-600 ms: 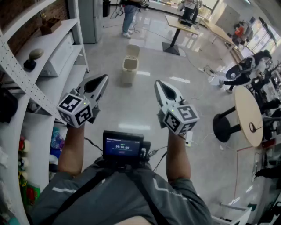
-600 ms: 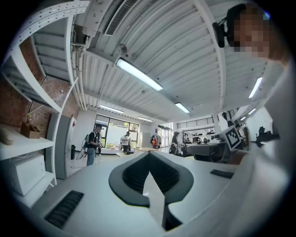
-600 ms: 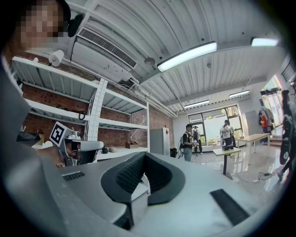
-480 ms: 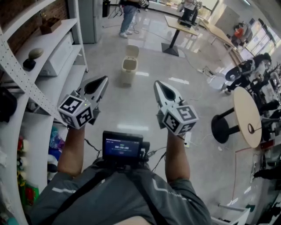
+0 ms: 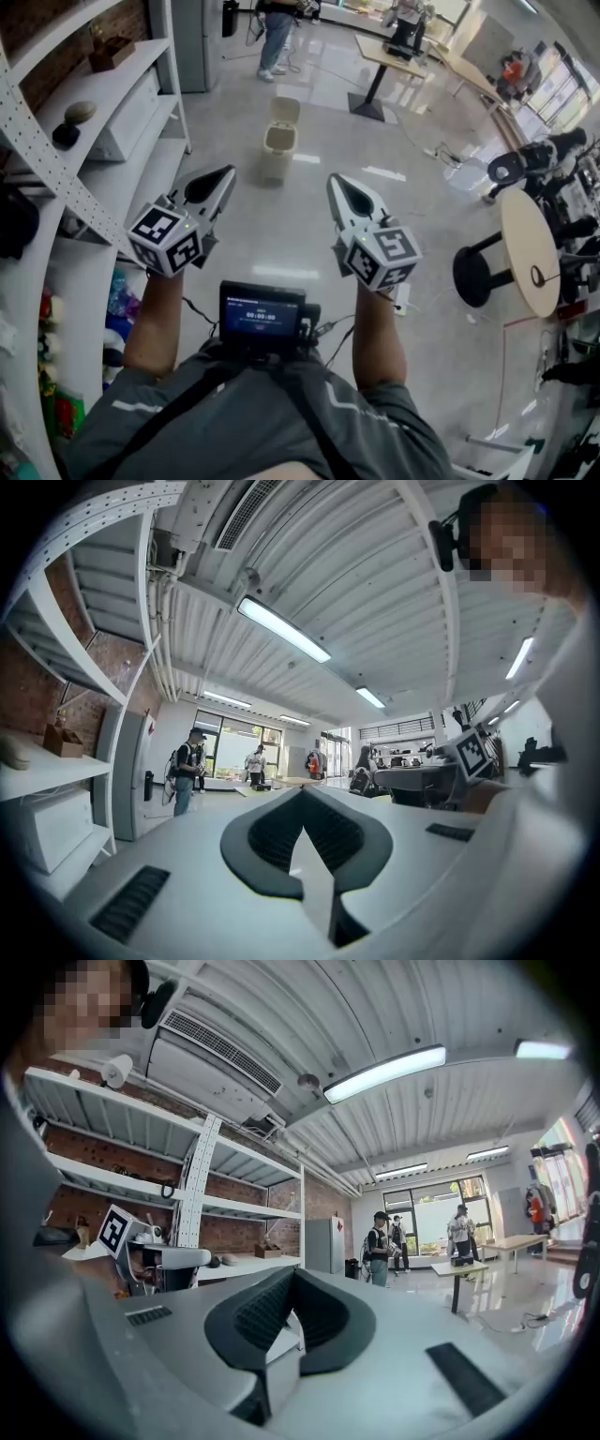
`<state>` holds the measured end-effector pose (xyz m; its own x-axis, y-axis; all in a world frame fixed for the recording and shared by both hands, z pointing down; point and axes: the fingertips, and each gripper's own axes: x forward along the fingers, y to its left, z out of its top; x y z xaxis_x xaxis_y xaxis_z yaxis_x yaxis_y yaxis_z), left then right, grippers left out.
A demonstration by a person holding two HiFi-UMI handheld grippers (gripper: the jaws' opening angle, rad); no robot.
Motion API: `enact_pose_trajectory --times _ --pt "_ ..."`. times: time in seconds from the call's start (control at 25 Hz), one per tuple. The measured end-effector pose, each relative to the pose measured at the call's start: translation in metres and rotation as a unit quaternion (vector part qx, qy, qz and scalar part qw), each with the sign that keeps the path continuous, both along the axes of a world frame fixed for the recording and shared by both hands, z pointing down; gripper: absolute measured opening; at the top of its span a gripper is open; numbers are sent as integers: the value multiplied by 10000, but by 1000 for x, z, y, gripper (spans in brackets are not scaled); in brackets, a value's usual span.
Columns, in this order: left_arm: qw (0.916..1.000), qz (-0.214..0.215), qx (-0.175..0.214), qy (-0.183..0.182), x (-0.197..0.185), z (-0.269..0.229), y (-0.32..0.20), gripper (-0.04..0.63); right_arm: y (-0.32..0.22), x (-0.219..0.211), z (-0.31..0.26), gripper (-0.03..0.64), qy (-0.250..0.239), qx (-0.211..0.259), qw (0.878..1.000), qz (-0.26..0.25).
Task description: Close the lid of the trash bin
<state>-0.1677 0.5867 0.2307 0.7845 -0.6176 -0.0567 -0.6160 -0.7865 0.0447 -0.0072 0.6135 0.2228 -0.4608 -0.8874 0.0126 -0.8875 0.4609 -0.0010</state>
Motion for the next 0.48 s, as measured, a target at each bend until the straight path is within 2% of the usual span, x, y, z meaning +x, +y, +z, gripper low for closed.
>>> enact_pose_trajectory --times 0.28,0.48 --pt "10000 81 0 -15 -9 0 -1 -8 -1 -10 -1 11 -45 -11 10000 43" --pt "9996 128 -170 189 -19 8 -5 -8 -2 -22 2 11 46 -14 9998 174"
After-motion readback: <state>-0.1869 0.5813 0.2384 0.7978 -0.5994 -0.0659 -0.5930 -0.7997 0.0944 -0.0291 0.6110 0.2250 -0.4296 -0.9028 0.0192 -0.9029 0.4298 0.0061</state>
